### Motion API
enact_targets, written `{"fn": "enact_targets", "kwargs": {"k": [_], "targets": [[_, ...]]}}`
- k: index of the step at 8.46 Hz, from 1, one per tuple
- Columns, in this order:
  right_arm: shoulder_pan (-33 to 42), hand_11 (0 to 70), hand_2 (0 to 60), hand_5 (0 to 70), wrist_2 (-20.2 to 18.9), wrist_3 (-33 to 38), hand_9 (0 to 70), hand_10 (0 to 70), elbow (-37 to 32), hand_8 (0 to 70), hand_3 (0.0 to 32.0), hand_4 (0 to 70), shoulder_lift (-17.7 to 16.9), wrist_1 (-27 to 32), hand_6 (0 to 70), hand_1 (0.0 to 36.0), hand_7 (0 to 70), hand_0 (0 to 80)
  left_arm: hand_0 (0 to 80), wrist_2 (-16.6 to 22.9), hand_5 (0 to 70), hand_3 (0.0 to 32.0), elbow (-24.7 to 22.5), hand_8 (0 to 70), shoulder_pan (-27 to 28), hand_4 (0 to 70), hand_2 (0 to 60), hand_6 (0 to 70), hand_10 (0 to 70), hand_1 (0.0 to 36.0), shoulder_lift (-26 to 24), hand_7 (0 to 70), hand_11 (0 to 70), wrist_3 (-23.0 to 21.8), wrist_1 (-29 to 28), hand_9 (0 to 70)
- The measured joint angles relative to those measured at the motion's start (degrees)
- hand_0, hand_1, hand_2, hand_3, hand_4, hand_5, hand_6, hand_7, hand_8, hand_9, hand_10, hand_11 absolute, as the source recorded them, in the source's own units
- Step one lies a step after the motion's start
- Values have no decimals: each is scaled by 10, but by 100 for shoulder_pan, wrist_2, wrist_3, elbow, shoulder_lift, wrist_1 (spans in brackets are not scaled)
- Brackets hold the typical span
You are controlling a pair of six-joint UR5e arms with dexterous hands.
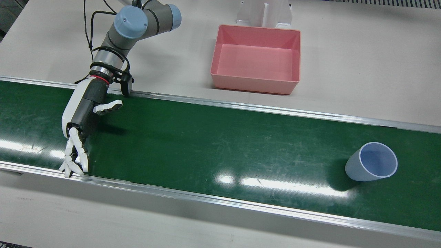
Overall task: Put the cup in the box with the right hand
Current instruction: 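Raise the right hand over the conveyor, fingers open toward the cup, then hold the open right hand on the belt as the cup approaches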
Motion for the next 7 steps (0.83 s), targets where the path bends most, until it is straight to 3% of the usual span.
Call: {"fn": "enact_targets", "kwargs": {"k": [2, 4, 6, 7], "targets": [[-25, 0, 0, 0, 6, 107, 110, 0, 42, 31, 0, 83, -87, -11, 63, 20, 309, 275, 0, 0, 0, 0, -2, 0, -1, 0, 0, 0, 0, 0, 0, 0, 0, 0, -2, 0], [-31, 0, 0, 7, 7, 126, 115, 0, 64, 35, 0, 83, -99, -15, 65, 49, 311, 372, 0, 0, 0, 0, -2, 0, -2, 0, 0, 0, 0, 0, 0, 0, 0, 0, -5, 0], [-28, 0, 16, 62, 2, 127, 127, 0, 69, 53, 0, 37, -105, -15, 77, 217, 295, 546, 0, 0, 0, 0, -2, 0, -3, 0, 0, 0, 0, 0, 0, 0, 0, 0, -4, 0], [-26, 0, 17, 69, 0, 124, 130, 0, 65, 56, 0, 39, -106, -18, 79, 238, 297, 571, 0, 0, 0, 0, -2, 0, -2, 0, 0, 0, 0, 0, 0, 0, 0, 0, -4, 0]]}}
